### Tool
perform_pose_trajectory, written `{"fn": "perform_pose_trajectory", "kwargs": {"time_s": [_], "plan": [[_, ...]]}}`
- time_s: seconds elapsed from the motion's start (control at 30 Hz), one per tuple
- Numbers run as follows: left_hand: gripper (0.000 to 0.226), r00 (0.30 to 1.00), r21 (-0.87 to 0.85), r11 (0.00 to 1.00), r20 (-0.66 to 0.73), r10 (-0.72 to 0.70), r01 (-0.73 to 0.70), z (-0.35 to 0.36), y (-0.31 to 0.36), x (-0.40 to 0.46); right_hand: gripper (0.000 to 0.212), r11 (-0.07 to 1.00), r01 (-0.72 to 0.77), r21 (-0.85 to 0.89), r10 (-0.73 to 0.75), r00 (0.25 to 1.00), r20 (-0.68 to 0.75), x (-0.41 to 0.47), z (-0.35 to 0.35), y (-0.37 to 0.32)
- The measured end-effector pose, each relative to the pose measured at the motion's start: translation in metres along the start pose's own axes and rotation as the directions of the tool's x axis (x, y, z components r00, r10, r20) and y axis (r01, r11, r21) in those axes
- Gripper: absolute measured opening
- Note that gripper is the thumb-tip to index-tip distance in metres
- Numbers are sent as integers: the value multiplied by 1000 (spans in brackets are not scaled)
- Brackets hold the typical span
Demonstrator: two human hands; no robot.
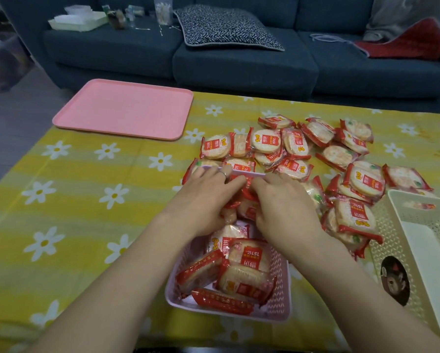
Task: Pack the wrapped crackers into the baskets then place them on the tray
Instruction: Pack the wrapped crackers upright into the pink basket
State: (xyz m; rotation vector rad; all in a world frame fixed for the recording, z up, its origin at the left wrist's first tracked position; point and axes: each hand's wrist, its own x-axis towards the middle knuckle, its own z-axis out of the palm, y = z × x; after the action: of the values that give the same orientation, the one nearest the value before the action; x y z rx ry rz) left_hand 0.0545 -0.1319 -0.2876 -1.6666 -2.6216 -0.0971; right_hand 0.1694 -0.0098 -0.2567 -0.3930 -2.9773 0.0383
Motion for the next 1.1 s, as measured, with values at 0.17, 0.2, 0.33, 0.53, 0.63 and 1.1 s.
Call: {"fn": "perform_pose_trajectory", "kwargs": {"time_s": [0.17,0.2,0.33,0.53,0.63,1.1], "plan": [[104,985,181,968,-27,-169,171,9,2,2,27,997,11,-73,-12,1000,-19,5,17,9],[113,982,198,962,-5,-191,188,10,-1,2,29,996,16,-84,-18,999,-28,6,18,11],[117,975,209,954,2,-220,215,16,-7,0,32,996,33,-86,-39,997,-68,5,20,11],[109,969,216,945,-10,-248,244,22,-5,4,33,999,6,47,-7,1000,26,-4,22,4],[111,969,195,950,-15,-247,245,21,-6,5,29,999,2,41,-5,997,77,-7,24,0],[110,977,101,972,-26,-211,213,12,-9,9,25,992,-1,130,-19,989,150,-17,33,-9]]}}
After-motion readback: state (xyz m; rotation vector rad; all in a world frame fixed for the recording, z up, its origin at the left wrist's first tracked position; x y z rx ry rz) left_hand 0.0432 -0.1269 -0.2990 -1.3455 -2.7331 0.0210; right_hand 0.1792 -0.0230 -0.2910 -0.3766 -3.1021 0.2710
